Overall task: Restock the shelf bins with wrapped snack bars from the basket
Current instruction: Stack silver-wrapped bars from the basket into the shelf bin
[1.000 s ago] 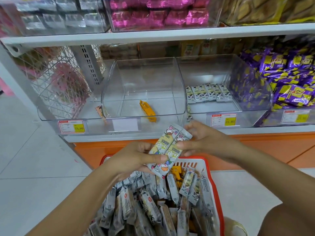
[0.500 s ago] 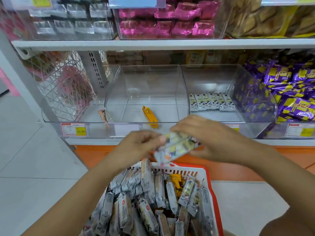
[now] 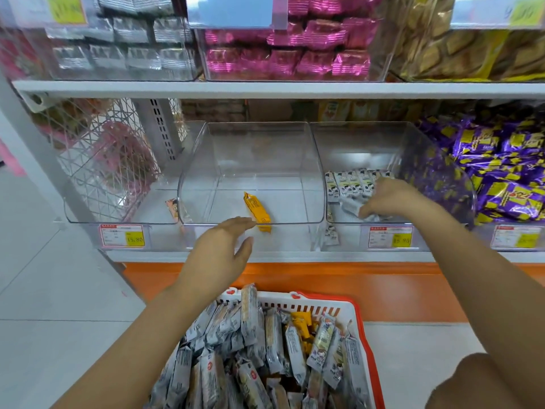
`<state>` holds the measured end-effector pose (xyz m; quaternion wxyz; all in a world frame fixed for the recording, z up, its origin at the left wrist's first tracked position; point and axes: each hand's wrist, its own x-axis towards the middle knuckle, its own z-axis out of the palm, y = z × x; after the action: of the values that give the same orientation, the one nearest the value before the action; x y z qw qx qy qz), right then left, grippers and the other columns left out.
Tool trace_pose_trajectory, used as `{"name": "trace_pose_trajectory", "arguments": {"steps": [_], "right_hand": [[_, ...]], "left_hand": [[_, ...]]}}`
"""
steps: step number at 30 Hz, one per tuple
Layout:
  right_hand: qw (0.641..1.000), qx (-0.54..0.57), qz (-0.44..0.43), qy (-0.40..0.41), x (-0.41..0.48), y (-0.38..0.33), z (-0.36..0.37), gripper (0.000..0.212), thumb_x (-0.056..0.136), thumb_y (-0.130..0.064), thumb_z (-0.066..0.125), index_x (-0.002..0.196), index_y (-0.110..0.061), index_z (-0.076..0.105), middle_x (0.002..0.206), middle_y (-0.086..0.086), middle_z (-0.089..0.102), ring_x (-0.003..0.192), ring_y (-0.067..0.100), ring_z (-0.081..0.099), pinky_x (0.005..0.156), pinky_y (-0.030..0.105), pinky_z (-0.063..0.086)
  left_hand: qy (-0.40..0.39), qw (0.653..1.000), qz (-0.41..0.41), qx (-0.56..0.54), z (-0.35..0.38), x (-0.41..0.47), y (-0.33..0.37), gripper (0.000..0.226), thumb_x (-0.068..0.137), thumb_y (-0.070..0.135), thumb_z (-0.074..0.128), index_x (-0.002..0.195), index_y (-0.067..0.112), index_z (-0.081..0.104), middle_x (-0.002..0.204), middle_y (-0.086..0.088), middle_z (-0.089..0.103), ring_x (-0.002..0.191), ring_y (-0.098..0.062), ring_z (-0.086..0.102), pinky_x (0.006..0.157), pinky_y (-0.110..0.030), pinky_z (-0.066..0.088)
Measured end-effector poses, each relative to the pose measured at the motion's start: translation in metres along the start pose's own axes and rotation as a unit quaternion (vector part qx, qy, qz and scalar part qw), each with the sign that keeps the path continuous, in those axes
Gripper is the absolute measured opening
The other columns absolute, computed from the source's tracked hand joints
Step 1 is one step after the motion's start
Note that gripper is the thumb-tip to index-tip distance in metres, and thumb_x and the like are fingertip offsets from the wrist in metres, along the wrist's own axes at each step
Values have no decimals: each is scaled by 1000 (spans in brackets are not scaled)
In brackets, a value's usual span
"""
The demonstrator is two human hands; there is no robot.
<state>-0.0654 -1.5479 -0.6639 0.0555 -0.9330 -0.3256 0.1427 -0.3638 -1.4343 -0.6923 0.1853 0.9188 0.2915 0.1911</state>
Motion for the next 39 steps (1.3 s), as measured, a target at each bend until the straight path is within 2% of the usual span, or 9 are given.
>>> {"name": "trace_pose_trajectory", "arguments": {"steps": [10, 12, 15, 18, 23, 28, 33, 36, 39], "right_hand": [[996, -31, 18, -86, 24, -25, 29, 34, 86, -34, 66, 96, -5, 51, 76, 3, 51, 73, 22, 54, 56, 25, 39], [996, -15, 7, -84, 23, -27, 29, 34, 93, -36, 58, 106, -5, 51, 86, 7, 56, 71, 19, 53, 56, 26, 37], [997, -4, -11, -82, 22, -25, 29, 48, 99, -38, 46, 128, 0, 49, 128, 16, 54, 105, 28, 55, 76, 28, 38], [997, 0, -25, -68, 17, -22, 26, 34, 102, -34, 40, 109, -4, 51, 123, 18, 55, 100, 27, 53, 76, 29, 38], [990, 15, -41, 135, -10, -16, 17, 27, 96, -18, 44, 74, -3, 49, 75, 12, 53, 78, 30, 53, 65, 30, 36], [950, 27, -171, 259, -71, -33, 4, 33, 96, -18, 47, 65, -7, 43, 61, 11, 47, 64, 31, 48, 58, 34, 35], [943, -33, -298, 143, -125, -59, 53, 25, 99, -30, 44, 79, -15, 49, 76, 4, 57, 72, 22, 53, 65, 31, 39], [950, -60, -306, -5, -141, -70, 109, 25, 100, -30, 44, 92, -11, 59, 86, 5, 63, 81, 21, 59, 72, 33, 49], [957, -20, -246, -156, -142, -79, 164, 30, 97, -29, 51, 106, -3, 63, 102, 15, 67, 96, 27, 62, 82, 37, 50]], "left_hand": [[9, 1000, -3, -4, 3, 3, -2, 36, 96, 13, 50, 131, 16, 56, 138, 1, 53, 129, -14, 47, 100, -10, 22], [5, 1000, -3, -4, 4, 2, -3, 37, 96, 13, 50, 133, 17, 55, 139, 2, 51, 131, -13, 45, 100, -9, 20], [0, 1000, -2, -2, 5, 1, -4, 38, 96, 14, 49, 134, 17, 53, 141, 2, 49, 133, -12, 43, 101, -10, 19], [-4, 1000, 1, -1, 5, 1, -4, 40, 97, 14, 47, 137, 17, 50, 144, 2, 46, 137, -11, 36, 106, -15, 22], [-13, 1000, 21, -8, 5, -10, -1, 44, 98, 12, 46, 142, 15, 42, 149, 2, 37, 142, -9, 25, 104, -11, 14], [24, 999, 22, -27, 9, -32, -6, 35, 96, 14, 51, 131, 12, 55, 139, 0, 50, 140, -12, 31, 104, -13, 18], [-154, 985, -35, 64, 13, -57, -28, 24, 97, 22, 48, 106, 14, 68, 112, -3, 66, 98, -19, 61, 85, -27, 47], [-325, 928, -90, 161, 22, -75, -48, 31, 97, 33, 46, 114, 13, 62, 118, -2, 61, 105, -21, 58, 90, -35, 47], [-446, 872, -106, 172, 36, -92, -64, 20, 97, 34, 43, 95, 15, 50, 101, -1, 52, 88, -19, 50, 71, -28, 40]]}}
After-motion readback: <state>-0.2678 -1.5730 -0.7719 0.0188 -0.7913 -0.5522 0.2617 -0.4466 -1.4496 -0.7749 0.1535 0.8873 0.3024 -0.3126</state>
